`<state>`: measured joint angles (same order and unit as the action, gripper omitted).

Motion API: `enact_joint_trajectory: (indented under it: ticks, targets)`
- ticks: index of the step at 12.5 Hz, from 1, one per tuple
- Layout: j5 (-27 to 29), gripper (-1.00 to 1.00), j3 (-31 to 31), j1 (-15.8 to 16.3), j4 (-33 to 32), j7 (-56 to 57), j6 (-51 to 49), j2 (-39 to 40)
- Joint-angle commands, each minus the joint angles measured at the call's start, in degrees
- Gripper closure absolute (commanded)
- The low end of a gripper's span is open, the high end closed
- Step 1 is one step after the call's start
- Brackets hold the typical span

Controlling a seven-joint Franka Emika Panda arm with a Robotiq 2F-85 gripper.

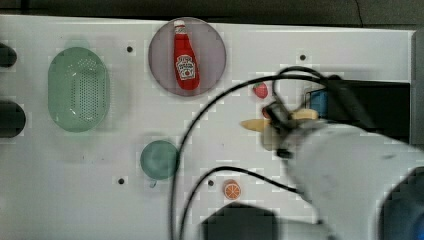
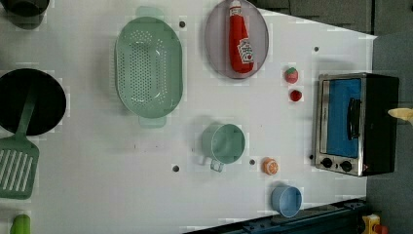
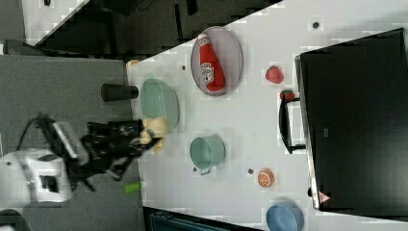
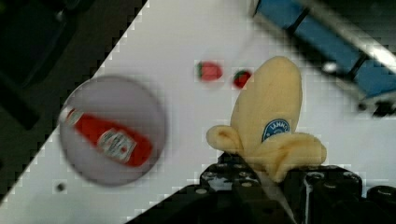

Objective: Pick banana from table and place on oven.

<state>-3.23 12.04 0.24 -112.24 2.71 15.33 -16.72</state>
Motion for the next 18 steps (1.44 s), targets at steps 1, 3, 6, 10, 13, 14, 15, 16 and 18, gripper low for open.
enact_joint_trajectory:
  ticks: [1, 3, 6, 10, 13, 14, 15, 16, 18]
  targets:
    - [1.50, 0.51, 7.94, -0.79, -1.36, 13.85, -1.27, 6.46]
    - [1.50, 0.51, 13.37, -0.97, -1.33, 22.94, 1.90, 9.51]
    - [1.50, 0.51, 20.57, -1.05, -1.33, 37.18, 11.72, 15.42]
    - [1.55, 0.51, 26.17, -1.17, -1.18, 50.27, 20.88, 23.77]
    - [1.81, 0.45, 27.42, -1.25, -1.17, 52.76, 21.65, 27.03]
    - [1.81, 0.26, 27.42, -1.26, -1.18, 52.77, 21.75, 27.25]
    - [1.81, 0.04, 27.41, -1.28, -1.18, 52.78, 21.76, 27.20]
    - [1.81, -0.18, 27.43, -1.32, -1.18, 52.79, 21.78, 27.14]
    - [1.81, -0.64, 27.34, -1.28, -1.07, 52.82, 22.04, 27.08]
